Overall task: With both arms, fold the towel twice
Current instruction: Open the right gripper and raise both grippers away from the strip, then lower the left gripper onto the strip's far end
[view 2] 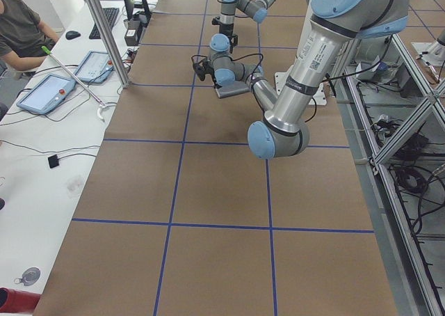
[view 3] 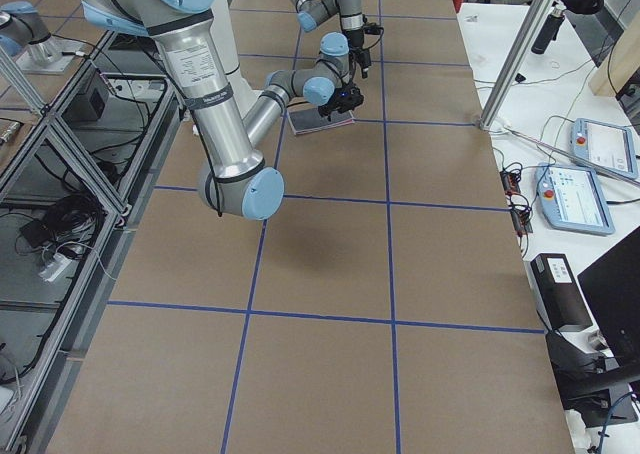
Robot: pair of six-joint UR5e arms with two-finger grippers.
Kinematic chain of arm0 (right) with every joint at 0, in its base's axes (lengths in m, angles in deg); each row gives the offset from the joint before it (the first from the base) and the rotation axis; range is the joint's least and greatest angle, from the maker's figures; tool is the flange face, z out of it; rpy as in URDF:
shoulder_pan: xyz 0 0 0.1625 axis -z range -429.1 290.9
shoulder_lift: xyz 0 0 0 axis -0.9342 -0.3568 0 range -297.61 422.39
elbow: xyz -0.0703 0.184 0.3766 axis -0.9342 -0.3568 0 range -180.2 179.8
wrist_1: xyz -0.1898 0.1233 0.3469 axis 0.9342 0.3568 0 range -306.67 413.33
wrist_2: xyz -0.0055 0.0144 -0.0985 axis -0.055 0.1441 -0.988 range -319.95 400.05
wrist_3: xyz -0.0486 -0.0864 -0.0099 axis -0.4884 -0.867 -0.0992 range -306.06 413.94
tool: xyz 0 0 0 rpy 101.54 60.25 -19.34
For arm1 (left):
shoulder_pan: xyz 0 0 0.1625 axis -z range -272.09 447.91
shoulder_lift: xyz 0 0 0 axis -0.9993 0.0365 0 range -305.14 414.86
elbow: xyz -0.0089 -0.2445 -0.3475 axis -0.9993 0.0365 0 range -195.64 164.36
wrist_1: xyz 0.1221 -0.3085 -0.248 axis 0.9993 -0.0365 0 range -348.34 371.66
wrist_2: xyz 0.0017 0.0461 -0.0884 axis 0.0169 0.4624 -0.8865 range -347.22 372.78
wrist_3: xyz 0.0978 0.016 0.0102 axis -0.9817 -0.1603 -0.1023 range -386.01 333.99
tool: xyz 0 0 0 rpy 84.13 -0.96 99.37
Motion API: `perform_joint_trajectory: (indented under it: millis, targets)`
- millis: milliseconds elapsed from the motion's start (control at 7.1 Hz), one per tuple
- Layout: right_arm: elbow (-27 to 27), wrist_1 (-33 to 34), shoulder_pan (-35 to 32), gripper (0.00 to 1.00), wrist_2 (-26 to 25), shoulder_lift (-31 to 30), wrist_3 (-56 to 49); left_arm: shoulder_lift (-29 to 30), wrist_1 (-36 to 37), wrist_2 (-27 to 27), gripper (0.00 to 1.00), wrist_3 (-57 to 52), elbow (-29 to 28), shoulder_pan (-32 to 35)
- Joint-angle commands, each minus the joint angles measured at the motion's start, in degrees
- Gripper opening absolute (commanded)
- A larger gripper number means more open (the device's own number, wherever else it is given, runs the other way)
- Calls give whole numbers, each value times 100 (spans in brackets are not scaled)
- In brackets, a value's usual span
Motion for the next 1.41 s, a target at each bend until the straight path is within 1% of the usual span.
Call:
perform_joint_trajectory:
  millis: [0,141,282,423,704,986,1127,1268]
  targets:
    - [-323,-21,-485,100,-4,-43,-912,-24,-23,294,100,-7,-67,-306]
    - [-437,-30,-592,100,-4,-43,-1123,-50,-128,304,99,-7,-128,-324]
    - [-543,-56,-654,100,-4,-43,-1273,-76,-468,461,99,1,-354,-420]
    - [-579,-57,-672,100,-22,-43,-1284,-76,-733,662,94,-16,-478,-552]
    - [-597,-57,-681,100,-22,-52,-1266,-85,-735,673,74,-16,-558,-649]
    - [-614,-57,-672,100,-22,-52,-1240,-76,-735,673,59,-16,-690,-737]
    - [-614,-57,-672,100,-22,-52,-1240,-76,-735,673,54,-16,-708,-755]
    - [-614,-57,-672,100,-22,-52,-1240,-68,-735,673,53,-16,-743,-773]
